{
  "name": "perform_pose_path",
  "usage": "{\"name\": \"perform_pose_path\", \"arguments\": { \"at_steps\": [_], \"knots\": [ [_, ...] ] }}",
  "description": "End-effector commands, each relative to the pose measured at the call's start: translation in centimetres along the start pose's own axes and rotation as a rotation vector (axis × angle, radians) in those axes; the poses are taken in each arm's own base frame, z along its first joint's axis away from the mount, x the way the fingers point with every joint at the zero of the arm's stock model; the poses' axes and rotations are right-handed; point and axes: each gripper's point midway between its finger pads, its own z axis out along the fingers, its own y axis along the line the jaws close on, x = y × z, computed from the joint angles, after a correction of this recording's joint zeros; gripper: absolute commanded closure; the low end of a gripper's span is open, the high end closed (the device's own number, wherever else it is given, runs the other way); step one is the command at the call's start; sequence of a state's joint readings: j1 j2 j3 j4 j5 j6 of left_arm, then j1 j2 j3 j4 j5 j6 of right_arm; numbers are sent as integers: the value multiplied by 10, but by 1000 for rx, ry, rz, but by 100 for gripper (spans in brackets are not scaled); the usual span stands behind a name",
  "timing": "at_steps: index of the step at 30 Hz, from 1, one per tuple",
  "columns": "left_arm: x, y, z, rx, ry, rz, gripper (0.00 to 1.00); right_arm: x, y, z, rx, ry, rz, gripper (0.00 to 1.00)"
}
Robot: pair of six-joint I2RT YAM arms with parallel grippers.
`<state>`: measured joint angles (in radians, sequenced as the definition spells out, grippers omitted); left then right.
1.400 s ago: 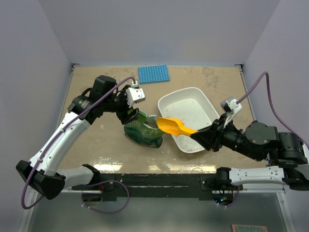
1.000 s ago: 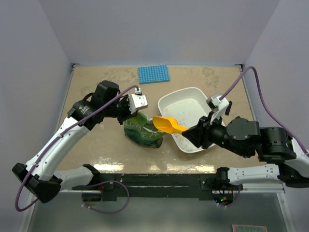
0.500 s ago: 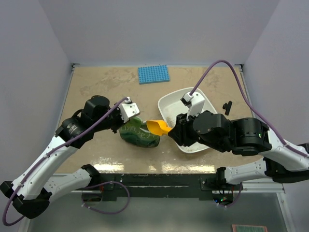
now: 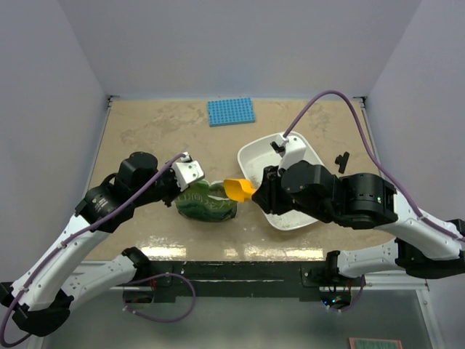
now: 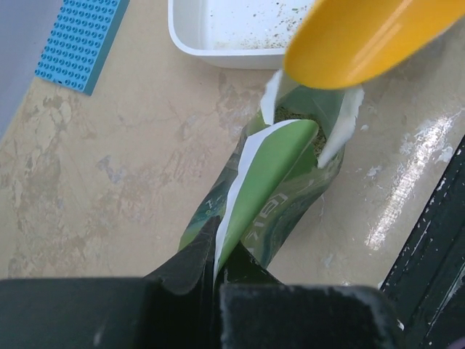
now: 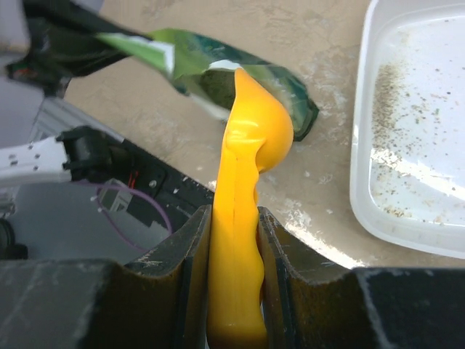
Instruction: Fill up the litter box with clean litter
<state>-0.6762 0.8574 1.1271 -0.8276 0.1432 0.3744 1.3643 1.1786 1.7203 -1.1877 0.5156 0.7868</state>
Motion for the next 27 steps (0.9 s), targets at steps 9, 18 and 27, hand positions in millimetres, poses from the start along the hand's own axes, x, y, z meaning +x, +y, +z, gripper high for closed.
{"name": "perform_pose_path", "arguments": {
  "at_steps": [9,18,27],
  "knots": [
    [-40,-2,-18,-27,-211,7,100,-16,-7,50,-14,19,-6,100],
    [-39,4,-2,-45,-184,-19,100,4,8,60,-61,177,-112,100],
    [-28,8,10,-69,-127,-25,100,-4,25,63,-95,239,-197,100]
  ]
}}
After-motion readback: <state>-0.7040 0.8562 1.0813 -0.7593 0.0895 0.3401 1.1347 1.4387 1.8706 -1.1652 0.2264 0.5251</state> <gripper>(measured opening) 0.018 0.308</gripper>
